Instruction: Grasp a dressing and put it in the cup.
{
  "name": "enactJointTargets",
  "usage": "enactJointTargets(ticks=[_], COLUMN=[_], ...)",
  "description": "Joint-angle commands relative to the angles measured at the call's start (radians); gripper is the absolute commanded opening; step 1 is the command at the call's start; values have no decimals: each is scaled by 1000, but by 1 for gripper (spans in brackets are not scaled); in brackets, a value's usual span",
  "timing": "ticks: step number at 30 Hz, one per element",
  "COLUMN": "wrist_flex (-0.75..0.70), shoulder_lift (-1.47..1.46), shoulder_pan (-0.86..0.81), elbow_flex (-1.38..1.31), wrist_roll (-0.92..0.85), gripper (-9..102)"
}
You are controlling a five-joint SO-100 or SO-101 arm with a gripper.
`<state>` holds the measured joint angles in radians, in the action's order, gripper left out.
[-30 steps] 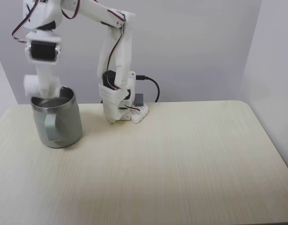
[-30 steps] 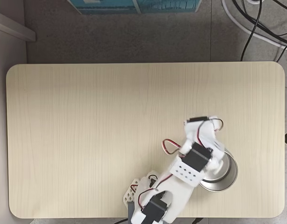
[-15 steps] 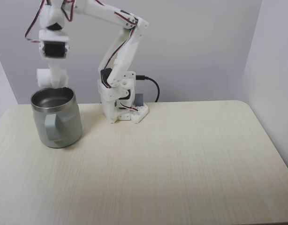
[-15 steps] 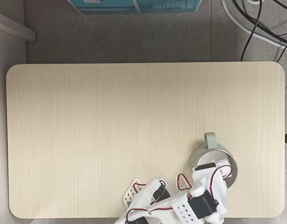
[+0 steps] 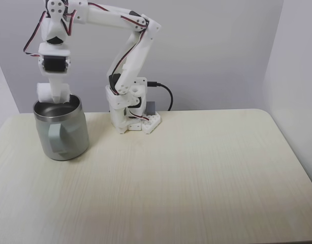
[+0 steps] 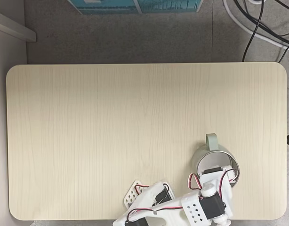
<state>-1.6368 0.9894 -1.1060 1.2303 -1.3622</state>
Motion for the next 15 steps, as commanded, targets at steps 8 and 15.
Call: enactJointTargets(ticks=[8,15], wrist_flex=[-2,-41], shoulder_lift=[-8,-54], shoulder_pan=[9,12], elbow_flex=[-11,-14], wrist_roll=[-5,-14], gripper=[32,32])
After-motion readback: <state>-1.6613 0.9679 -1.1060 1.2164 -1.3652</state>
